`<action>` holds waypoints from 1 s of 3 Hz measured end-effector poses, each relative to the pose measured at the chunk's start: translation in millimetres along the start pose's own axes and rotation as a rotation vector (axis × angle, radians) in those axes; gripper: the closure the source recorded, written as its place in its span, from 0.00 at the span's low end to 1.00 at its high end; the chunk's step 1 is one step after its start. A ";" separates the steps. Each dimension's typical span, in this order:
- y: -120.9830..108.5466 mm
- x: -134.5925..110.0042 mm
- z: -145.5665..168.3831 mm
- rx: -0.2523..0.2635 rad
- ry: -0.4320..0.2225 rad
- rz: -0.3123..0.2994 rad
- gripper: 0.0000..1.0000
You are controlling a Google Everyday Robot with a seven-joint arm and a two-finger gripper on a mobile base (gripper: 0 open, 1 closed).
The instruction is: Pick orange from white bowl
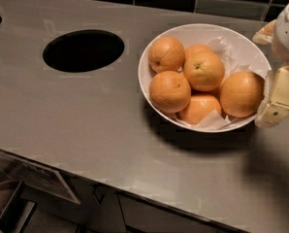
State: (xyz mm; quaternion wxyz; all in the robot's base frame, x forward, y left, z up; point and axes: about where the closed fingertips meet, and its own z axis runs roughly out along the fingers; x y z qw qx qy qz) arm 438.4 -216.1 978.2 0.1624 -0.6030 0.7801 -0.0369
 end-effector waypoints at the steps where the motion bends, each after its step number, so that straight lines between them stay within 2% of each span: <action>1: 0.0 -0.1 0.0 0.000 0.000 0.000 0.00; 3: -9.7 -29.5 1.9 0.004 -0.020 -0.067 0.00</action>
Offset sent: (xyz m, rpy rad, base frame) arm 0.0175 0.0259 0.0054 -0.0068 -0.0061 0.0735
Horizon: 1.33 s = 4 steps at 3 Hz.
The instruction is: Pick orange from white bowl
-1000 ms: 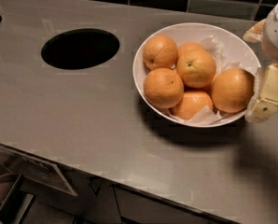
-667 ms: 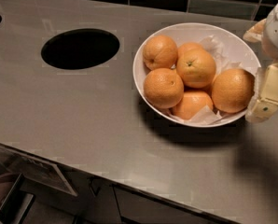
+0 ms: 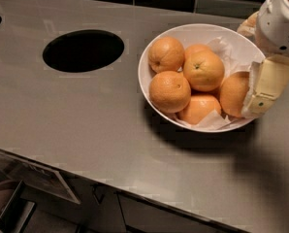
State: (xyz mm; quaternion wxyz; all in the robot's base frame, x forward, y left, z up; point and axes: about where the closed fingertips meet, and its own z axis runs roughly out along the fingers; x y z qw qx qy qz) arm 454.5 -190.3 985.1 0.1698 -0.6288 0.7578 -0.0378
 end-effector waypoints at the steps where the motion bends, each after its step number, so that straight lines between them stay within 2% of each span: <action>1: -2.9 -13.6 9.0 -0.012 0.004 -0.029 0.00; 4: -6.8 -30.3 27.0 -0.034 0.005 -0.063 0.00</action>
Offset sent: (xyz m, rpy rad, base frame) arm 0.0168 0.0294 -0.0217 -0.0220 0.0519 0.0519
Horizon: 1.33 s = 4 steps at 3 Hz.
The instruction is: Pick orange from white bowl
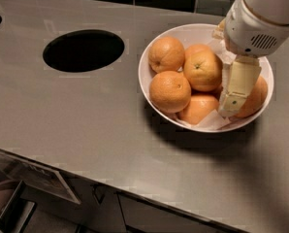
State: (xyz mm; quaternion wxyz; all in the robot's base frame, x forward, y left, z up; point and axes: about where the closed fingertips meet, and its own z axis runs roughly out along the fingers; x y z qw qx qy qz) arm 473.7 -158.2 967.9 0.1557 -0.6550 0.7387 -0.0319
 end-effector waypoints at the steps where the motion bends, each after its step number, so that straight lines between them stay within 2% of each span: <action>1: -3.8 -6.5 8.3 -0.011 -0.002 -0.021 0.00; 3: -6.2 -14.6 18.9 -0.034 -0.005 -0.049 0.00; 4: -6.3 -15.0 20.8 -0.039 -0.006 -0.054 0.04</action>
Offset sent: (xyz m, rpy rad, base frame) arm 0.0147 0.0186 -0.0207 -0.0116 0.0518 0.0678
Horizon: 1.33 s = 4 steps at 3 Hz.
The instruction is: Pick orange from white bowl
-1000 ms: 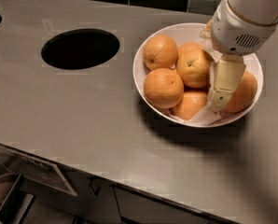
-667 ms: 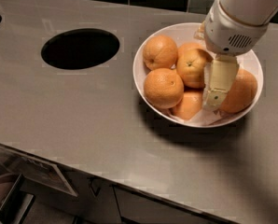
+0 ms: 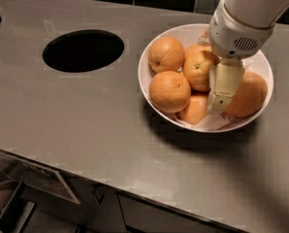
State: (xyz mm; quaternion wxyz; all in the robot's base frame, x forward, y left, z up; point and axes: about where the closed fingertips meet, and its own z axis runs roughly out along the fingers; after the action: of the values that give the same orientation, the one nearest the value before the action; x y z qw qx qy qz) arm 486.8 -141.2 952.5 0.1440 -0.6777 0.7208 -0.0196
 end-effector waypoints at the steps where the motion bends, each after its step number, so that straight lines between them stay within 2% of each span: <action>1: -0.7 2.1 3.7 -0.010 0.000 0.000 0.03; 4: -19.7 5.8 12.9 -0.028 0.010 -0.010 0.03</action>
Offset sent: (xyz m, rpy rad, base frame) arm 0.0102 -0.0166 -0.0082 -0.0025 0.0430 -0.0107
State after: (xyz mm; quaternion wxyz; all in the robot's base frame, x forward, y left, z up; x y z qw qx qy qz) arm 508.7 -146.3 943.6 0.1308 -0.6832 0.7183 -0.0135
